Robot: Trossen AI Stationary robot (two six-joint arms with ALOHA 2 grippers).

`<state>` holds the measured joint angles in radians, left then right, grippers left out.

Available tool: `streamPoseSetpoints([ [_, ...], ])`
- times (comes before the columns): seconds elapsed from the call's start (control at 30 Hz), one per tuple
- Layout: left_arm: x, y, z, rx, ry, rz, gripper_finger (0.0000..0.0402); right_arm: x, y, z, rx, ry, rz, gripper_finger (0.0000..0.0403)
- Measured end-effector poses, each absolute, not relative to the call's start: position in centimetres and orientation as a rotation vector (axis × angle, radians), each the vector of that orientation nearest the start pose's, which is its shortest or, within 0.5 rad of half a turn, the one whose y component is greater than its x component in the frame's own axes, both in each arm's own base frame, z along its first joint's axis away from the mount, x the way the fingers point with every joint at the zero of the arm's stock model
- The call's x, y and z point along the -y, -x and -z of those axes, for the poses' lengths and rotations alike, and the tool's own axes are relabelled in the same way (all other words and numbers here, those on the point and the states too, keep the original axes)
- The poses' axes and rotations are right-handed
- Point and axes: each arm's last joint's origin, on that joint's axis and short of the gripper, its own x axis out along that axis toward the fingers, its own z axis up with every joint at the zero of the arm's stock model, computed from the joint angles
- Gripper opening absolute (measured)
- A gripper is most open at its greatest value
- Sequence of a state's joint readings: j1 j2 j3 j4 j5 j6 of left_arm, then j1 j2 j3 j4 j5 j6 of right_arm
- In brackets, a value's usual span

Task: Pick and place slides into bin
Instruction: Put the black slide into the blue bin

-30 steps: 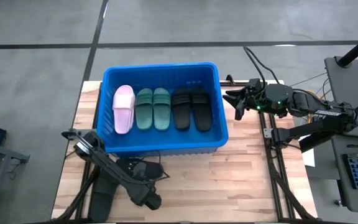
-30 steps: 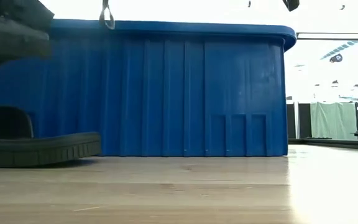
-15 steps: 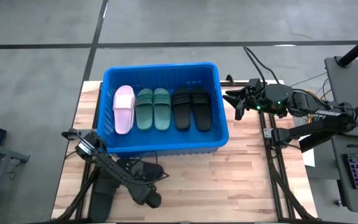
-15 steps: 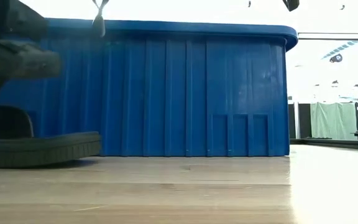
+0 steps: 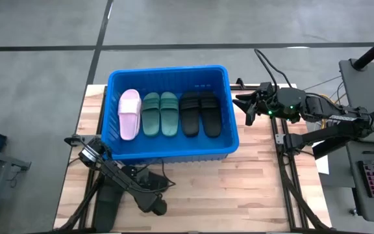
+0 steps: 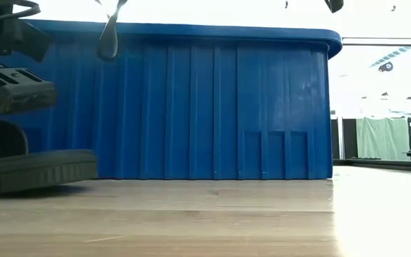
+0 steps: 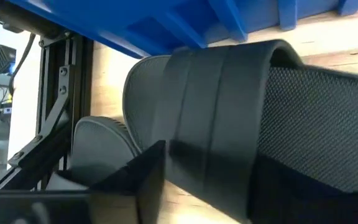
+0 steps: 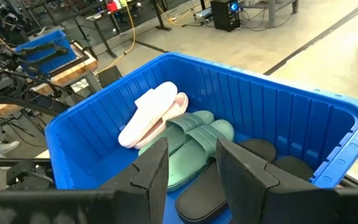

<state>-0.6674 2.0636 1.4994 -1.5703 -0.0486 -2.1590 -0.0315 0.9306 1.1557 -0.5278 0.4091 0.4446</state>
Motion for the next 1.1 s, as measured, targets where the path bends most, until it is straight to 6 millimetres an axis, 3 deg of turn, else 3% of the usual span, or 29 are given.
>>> streamPoseSetpoints([
  [0.37, 20.7, -26.5, -18.3, -1.334, 0.555, -1.446, 0.0010, 1.7, -17.7, -40.0, -0.199, -0.368, 0.495, 0.0125],
  [0.6, 20.4, -26.3, -22.0, -1.308, 0.516, -1.211, 0.0002, 1.7, -17.7, -40.0, -0.207, -0.336, 0.492, 0.0125],
  [0.87, 19.3, -24.2, -27.4, -1.288, 0.516, -0.951, 0.0001, 1.7, -17.7, -40.0, -0.207, -0.336, 0.491, 0.0125],
  [1.0, 18.3, -23.2, -30.1, -1.192, 0.549, -0.844, 0.0001, 1.7, -17.7, -40.0, -0.206, -0.336, 0.491, 0.0125],
  [1.1, 17.9, -23.3, -32.2, -1.009, 0.535, -0.655, 0.0000, 1.7, -17.7, -40.0, -0.207, -0.335, 0.491, 0.0125],
])
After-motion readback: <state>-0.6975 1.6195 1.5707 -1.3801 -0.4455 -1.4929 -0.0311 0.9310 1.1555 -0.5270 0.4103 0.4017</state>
